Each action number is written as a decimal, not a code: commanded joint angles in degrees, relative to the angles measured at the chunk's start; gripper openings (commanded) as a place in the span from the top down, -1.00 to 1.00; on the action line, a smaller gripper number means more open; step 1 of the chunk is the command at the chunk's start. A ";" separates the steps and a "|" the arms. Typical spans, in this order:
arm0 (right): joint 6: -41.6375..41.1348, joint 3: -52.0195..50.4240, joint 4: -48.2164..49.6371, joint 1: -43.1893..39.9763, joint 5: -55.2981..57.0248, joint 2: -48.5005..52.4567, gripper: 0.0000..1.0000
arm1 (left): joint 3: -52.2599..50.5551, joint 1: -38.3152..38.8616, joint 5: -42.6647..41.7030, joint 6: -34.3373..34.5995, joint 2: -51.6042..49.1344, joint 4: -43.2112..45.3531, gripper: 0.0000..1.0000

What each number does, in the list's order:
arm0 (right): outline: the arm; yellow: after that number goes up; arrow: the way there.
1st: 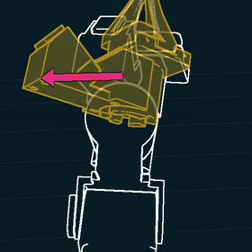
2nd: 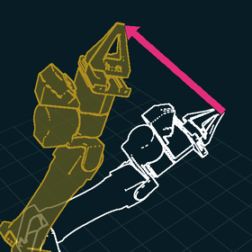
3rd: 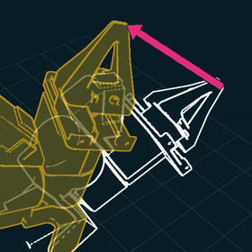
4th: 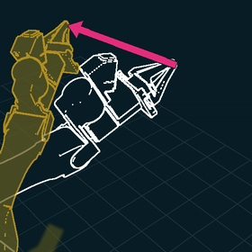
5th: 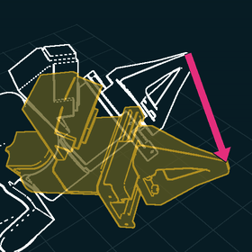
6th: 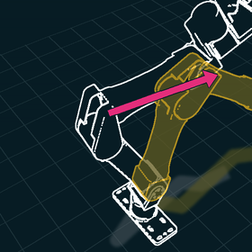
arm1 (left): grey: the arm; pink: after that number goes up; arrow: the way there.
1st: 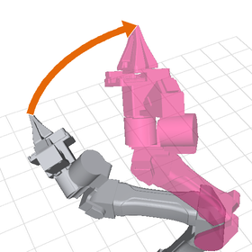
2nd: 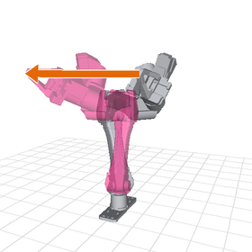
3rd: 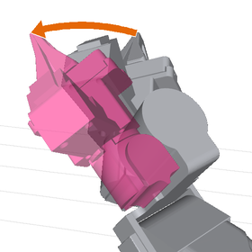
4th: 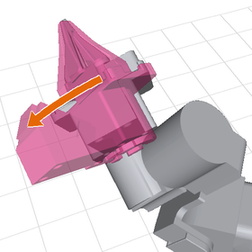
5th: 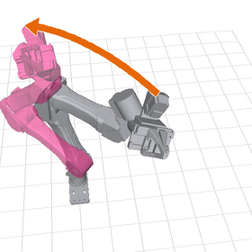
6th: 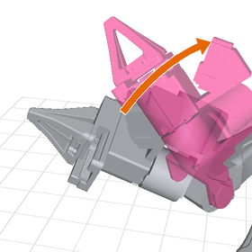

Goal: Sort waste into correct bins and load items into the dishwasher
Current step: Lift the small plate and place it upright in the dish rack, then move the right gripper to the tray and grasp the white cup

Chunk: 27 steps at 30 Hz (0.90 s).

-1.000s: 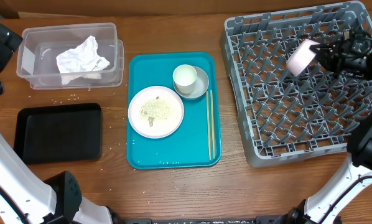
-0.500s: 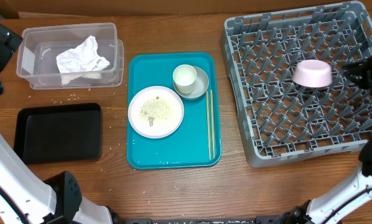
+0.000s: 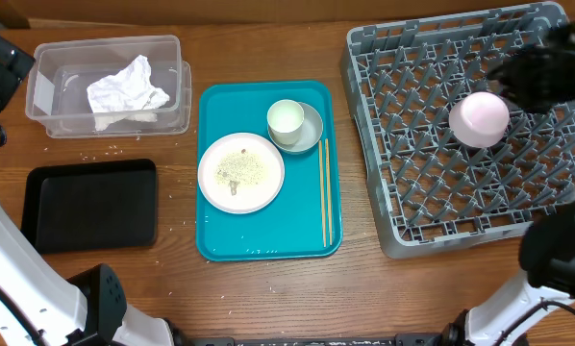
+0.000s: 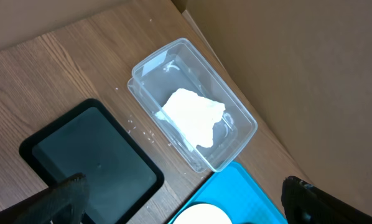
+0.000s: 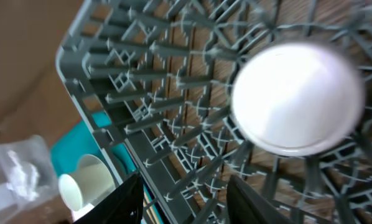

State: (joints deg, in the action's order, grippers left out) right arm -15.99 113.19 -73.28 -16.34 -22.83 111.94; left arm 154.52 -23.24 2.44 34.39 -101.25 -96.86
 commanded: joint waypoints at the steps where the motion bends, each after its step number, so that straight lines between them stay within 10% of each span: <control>1: 1.38 0.35 0.59 5.35 1.57 0.17 0.09 | 0.02 0.11 0.57 0.33 1.22 0.07 -1.00; 9: 4.90 0.35 8.48 29.05 8.13 1.18 -0.68 | 0.02 0.11 0.57 0.33 1.22 0.07 -1.00; 27: 7.52 0.35 25.44 53.20 25.88 16.70 -0.54 | 0.02 0.11 0.57 0.33 1.22 0.07 -1.00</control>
State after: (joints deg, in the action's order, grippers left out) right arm -10.81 113.16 -48.05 35.35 -3.27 127.52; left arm 154.52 -23.24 2.42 34.39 -101.25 -96.88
